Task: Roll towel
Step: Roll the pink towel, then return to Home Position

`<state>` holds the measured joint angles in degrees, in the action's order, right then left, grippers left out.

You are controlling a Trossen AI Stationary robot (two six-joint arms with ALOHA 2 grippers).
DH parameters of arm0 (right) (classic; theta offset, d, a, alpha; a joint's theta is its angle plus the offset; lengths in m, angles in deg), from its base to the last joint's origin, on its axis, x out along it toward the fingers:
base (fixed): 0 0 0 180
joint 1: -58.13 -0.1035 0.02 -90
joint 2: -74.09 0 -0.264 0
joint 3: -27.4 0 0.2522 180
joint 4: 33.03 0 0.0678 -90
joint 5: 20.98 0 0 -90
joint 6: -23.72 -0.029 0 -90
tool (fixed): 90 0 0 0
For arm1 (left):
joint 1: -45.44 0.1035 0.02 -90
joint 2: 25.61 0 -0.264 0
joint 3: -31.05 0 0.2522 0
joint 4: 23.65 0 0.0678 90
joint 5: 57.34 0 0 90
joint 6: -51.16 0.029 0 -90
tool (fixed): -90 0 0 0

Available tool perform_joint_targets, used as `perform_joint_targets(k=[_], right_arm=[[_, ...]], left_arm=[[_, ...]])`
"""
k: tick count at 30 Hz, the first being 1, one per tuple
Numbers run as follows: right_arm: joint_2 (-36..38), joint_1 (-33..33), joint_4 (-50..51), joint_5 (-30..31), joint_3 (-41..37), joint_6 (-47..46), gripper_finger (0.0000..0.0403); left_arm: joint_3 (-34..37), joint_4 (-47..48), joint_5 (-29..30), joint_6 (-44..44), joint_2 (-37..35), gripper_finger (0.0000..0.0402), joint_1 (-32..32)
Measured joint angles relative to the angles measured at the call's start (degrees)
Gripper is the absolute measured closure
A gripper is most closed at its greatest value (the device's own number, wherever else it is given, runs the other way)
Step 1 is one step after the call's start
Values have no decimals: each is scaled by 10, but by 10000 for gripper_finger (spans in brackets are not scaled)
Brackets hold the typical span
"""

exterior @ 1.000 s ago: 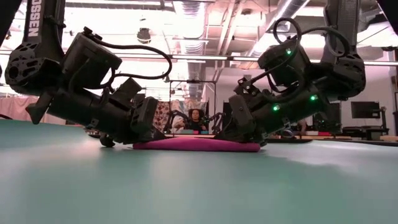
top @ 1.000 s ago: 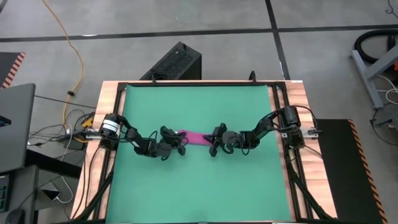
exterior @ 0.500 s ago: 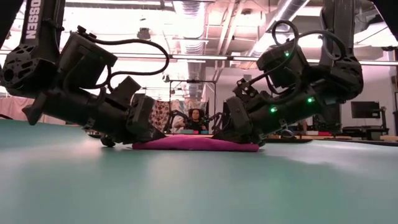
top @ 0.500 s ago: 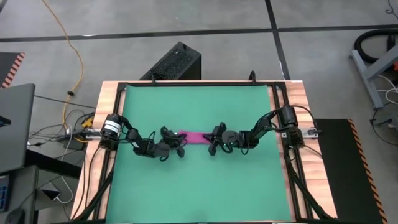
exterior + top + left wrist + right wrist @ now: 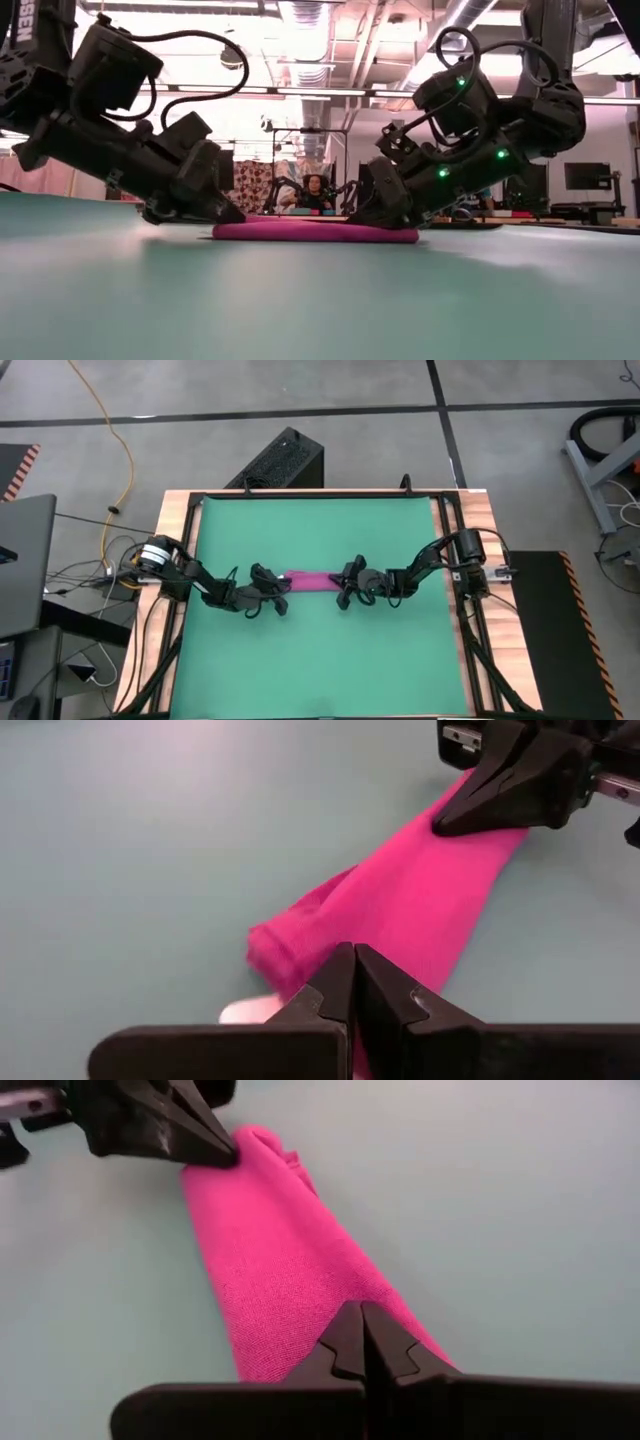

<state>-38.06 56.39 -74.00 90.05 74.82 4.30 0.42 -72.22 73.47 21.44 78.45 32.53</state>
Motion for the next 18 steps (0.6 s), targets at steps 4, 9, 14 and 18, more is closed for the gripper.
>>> perform_joint_targets(k=[4,9,14,18], right_arm=[[22,0,13,2,-1,12,396],[65,0,24,2,0,28,396],[104,-1,43,2,0,38,396],[137,-8,48,1,0,63,396]], left_arm=[[5,15,-1,6,-22,402,0],[4,18,0,30,-38,402,0],[4,18,1,59,-54,402,1],[4,22,-5,93,-92,402,1]])
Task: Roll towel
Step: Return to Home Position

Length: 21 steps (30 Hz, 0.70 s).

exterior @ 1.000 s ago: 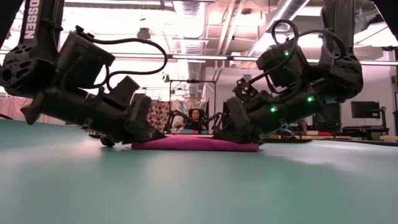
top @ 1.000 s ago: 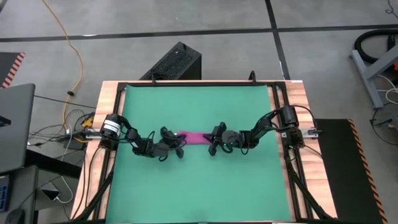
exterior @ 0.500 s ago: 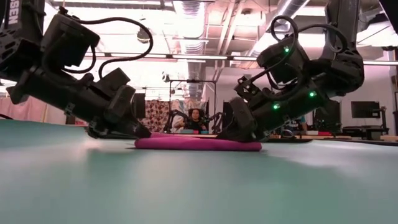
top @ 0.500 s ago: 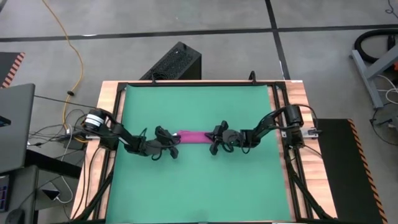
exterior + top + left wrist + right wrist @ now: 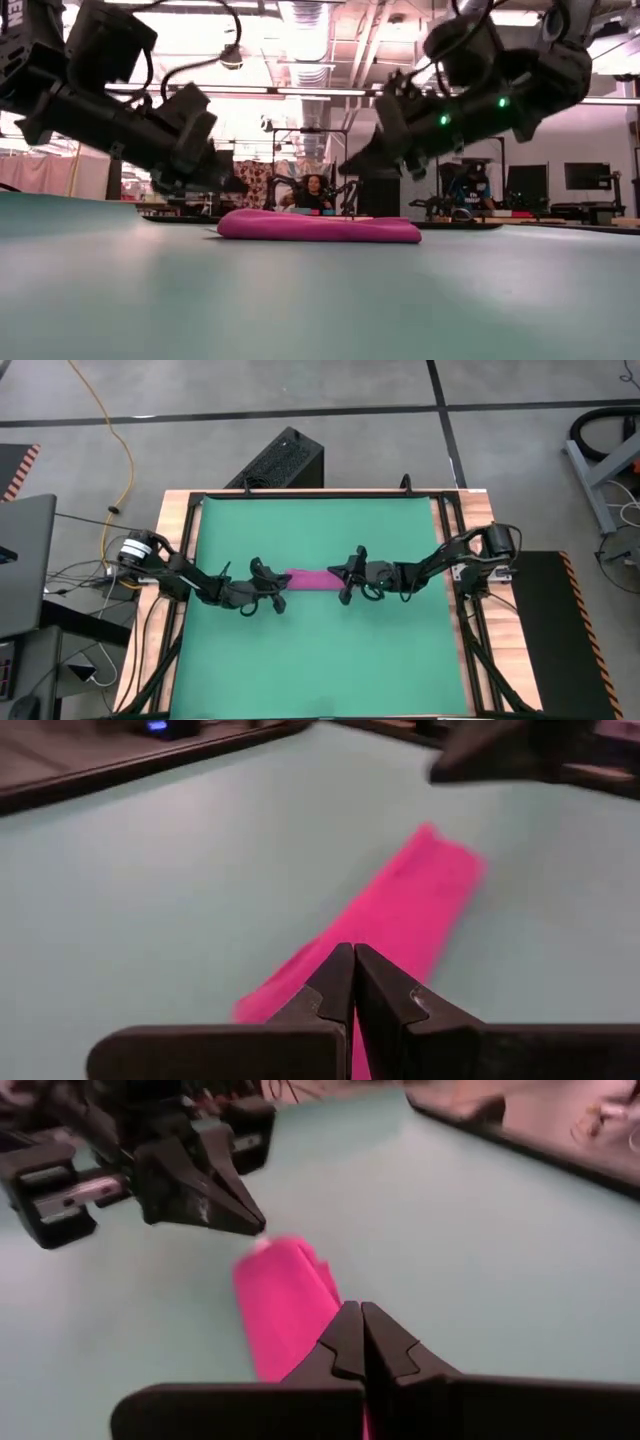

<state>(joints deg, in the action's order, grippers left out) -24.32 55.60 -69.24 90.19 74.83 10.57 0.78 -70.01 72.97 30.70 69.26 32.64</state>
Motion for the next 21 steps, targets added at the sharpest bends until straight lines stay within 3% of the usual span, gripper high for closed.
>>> perform_joint_targets(k=[3,5,9,14,17,21], right_arm=[[37,-10,1,-4,0,29,396],[69,-19,16,-7,0,56,396],[149,-35,58,-21,0,95,396],[261,-58,149,-31,0,148,396],[335,-71,223,-31,-1,171,396],[437,-95,249,-7,-35,190,396]], left_arm=[[0,15,-65,43,-52,402,1],[-1,45,-140,74,-103,402,13],[-1,187,-266,82,-237,402,74],[-1,372,-322,118,-406,402,155],[-1,427,-365,140,-491,402,193],[-1,488,-425,160,-588,402,237]])
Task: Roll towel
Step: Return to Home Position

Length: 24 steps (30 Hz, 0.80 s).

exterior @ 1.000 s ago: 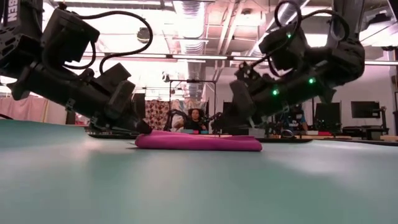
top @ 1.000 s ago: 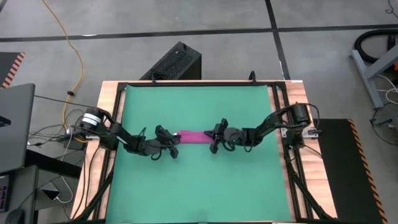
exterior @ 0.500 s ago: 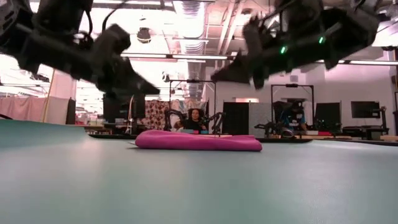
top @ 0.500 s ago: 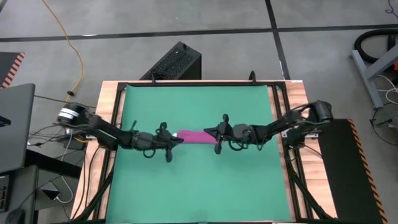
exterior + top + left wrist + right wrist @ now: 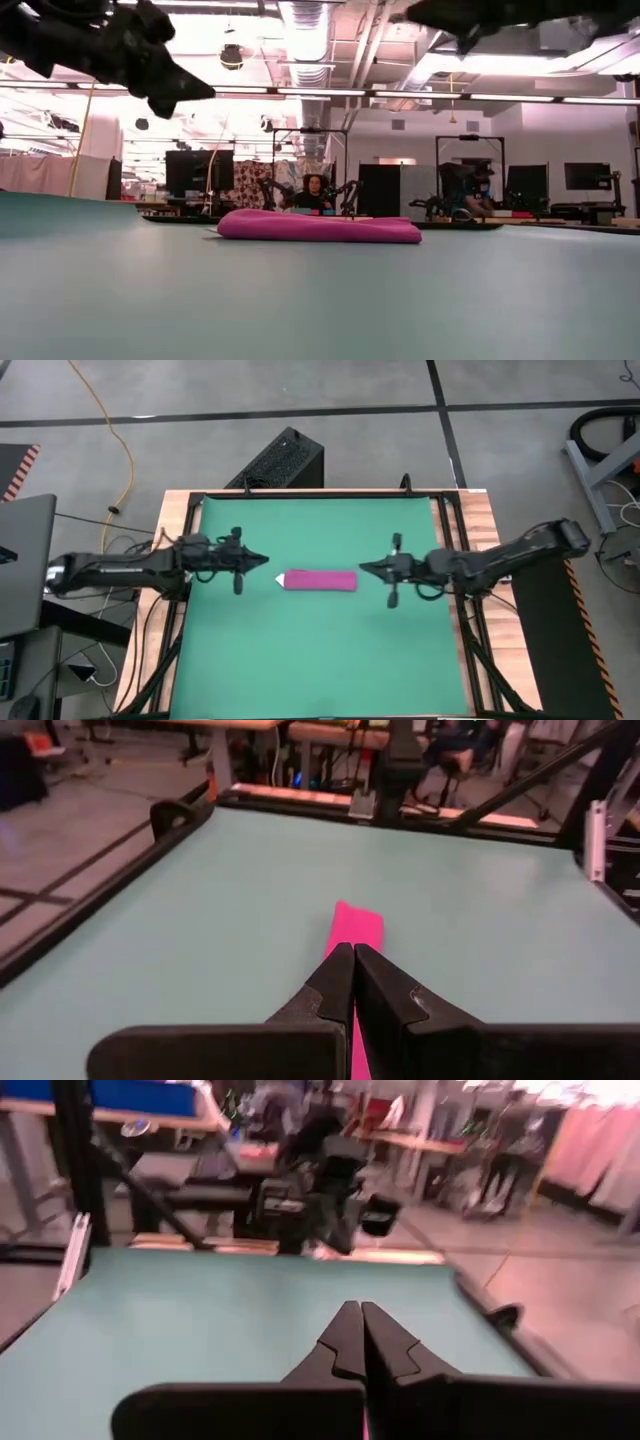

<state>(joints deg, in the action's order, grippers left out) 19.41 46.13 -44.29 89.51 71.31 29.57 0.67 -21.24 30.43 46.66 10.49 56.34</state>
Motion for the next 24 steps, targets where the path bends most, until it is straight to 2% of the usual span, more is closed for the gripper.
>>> perform_joint_targets(k=[4,8,11,17,20,24], right_arm=[[97,-29,15,78,-51,7,396],[178,-47,12,103,-112,-8,396],[223,-53,-5,109,-157,-27,396],[287,-53,-32,128,-225,-43,396],[316,-53,-35,128,-248,-44,396],[350,-53,-36,129,-267,-43,396]], left_arm=[[0,54,-52,-3,-70,402,43],[0,90,-82,-9,-108,402,76],[0,101,-86,-20,-119,402,94],[0,125,-56,-16,-122,402,131],[32,59,-58,-42,-126,402,136],[138,-96,-18,-98,-134,402,135]])
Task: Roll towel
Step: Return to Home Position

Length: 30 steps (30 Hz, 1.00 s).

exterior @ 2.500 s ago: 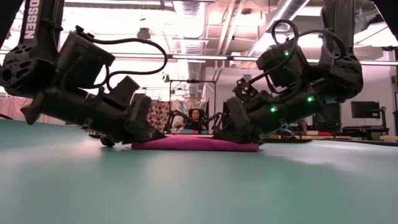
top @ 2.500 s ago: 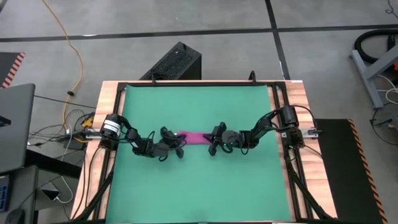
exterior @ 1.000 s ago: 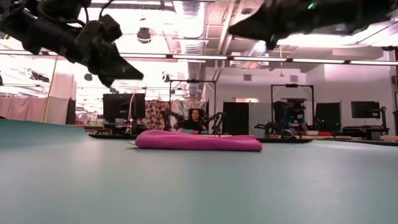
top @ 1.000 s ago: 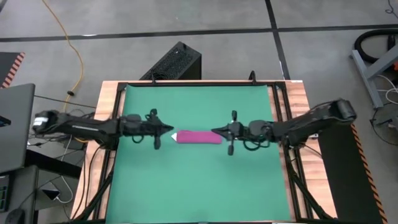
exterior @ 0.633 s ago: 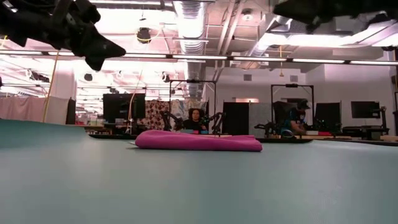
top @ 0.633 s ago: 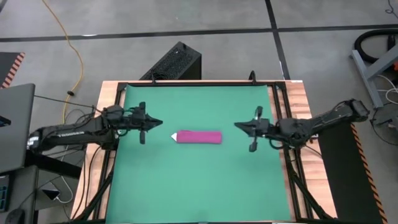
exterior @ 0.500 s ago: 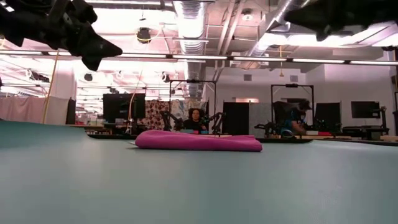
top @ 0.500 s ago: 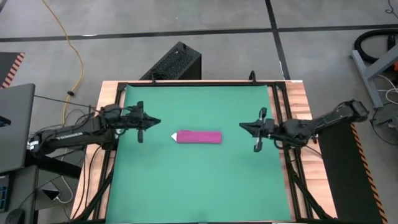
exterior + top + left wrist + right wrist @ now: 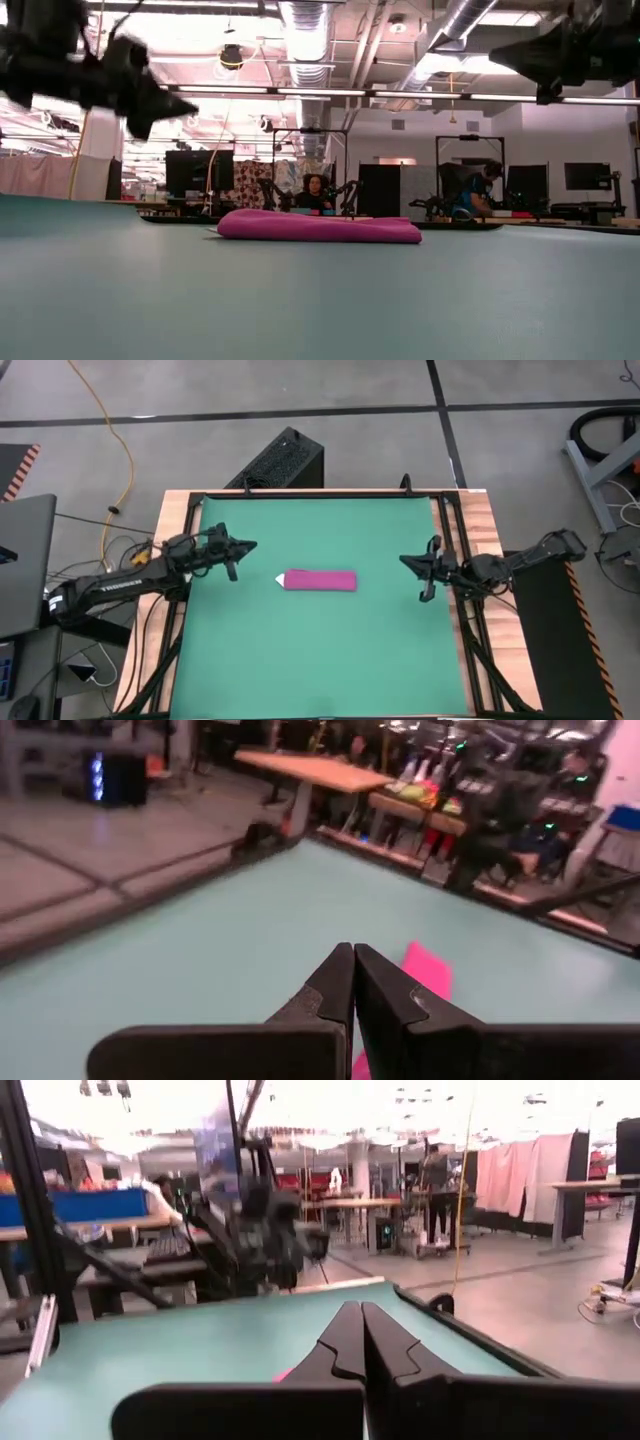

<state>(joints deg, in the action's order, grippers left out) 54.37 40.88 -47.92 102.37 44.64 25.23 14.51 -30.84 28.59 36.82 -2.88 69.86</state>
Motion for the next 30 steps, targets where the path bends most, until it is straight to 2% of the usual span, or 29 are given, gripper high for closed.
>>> perform_joint_targets(k=[1,4,9,12,15,20,24,30], right_arm=[[7,0,2,0,-4,0,396],[28,0,13,2,-19,3,396],[69,0,64,54,-30,-2,396],[97,0,73,57,-30,-3,396],[128,0,82,34,-31,1,396],[182,0,129,50,-31,0,396],[196,-4,143,57,-24,4,396],[196,-36,166,90,13,15,396]], left_arm=[[23,-13,3,-14,-1,402,0],[21,41,-4,-17,-3,401,-8],[22,4,-17,-11,-3,401,-37],[22,-2,18,-14,-4,401,-37],[22,3,60,-5,-8,401,-37],[20,4,53,-23,-15,401,-37],[-10,66,73,-57,-35,401,-37],[-114,233,130,-12,-118,401,-37]])
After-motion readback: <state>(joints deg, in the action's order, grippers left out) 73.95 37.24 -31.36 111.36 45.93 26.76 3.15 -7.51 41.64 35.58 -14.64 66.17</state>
